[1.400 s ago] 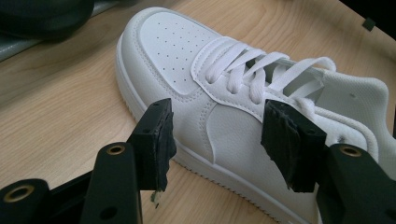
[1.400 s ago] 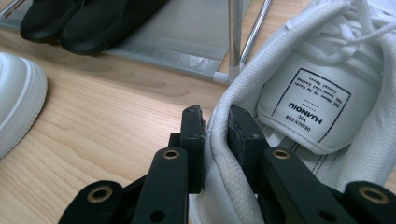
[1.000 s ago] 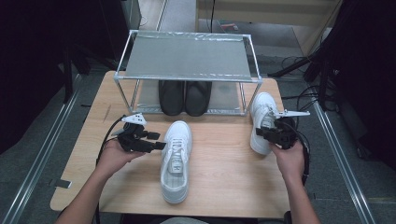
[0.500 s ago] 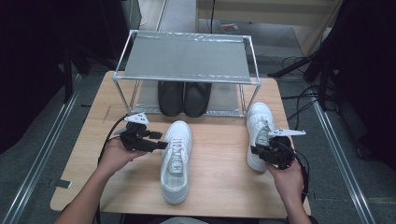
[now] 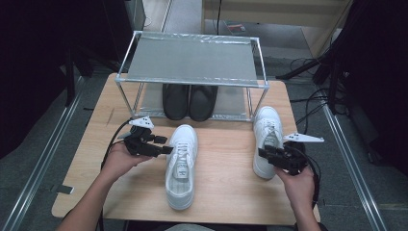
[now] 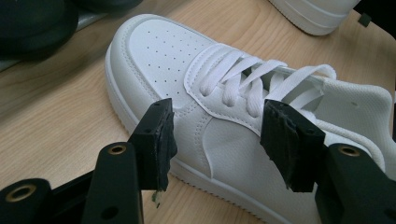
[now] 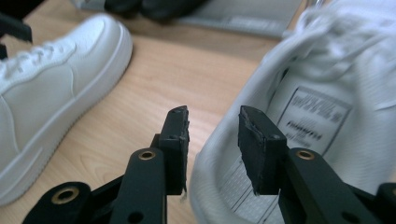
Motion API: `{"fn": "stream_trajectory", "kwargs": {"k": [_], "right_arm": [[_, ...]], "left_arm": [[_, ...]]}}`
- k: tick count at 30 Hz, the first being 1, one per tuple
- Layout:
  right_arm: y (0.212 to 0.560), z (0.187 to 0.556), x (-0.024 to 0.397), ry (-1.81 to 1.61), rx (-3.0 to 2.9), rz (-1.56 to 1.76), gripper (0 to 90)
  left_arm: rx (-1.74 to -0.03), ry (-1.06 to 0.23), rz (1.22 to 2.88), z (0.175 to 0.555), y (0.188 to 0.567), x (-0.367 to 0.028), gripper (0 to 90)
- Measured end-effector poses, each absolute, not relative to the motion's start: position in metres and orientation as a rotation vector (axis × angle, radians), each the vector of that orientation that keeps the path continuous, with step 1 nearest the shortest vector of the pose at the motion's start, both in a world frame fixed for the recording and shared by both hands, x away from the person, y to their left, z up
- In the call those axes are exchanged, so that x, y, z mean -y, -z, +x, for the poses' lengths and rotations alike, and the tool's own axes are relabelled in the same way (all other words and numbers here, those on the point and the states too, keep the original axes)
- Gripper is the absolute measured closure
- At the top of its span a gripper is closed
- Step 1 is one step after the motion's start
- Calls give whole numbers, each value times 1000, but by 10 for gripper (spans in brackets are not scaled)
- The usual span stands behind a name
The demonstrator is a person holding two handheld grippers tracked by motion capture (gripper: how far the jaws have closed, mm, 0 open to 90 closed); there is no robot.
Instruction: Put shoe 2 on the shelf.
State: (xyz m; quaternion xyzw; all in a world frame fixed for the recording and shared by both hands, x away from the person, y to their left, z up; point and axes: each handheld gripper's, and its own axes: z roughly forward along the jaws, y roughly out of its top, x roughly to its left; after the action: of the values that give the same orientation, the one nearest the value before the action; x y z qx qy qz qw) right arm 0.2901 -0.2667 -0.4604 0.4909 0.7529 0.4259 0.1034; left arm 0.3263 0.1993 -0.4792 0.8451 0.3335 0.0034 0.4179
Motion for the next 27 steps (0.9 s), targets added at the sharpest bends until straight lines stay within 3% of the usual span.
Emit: {"fn": "stream_trajectory", "kwargs": {"k": [17,27], "right_arm": [[456,311,309,-1193,-2018,1575,545],[479,336,300,-1054,-2047,1656,467]], "left_arm": [[-837,-9,2115,326,479,-200,447],[-843,-11,2117,327,480,-200,447]]}}
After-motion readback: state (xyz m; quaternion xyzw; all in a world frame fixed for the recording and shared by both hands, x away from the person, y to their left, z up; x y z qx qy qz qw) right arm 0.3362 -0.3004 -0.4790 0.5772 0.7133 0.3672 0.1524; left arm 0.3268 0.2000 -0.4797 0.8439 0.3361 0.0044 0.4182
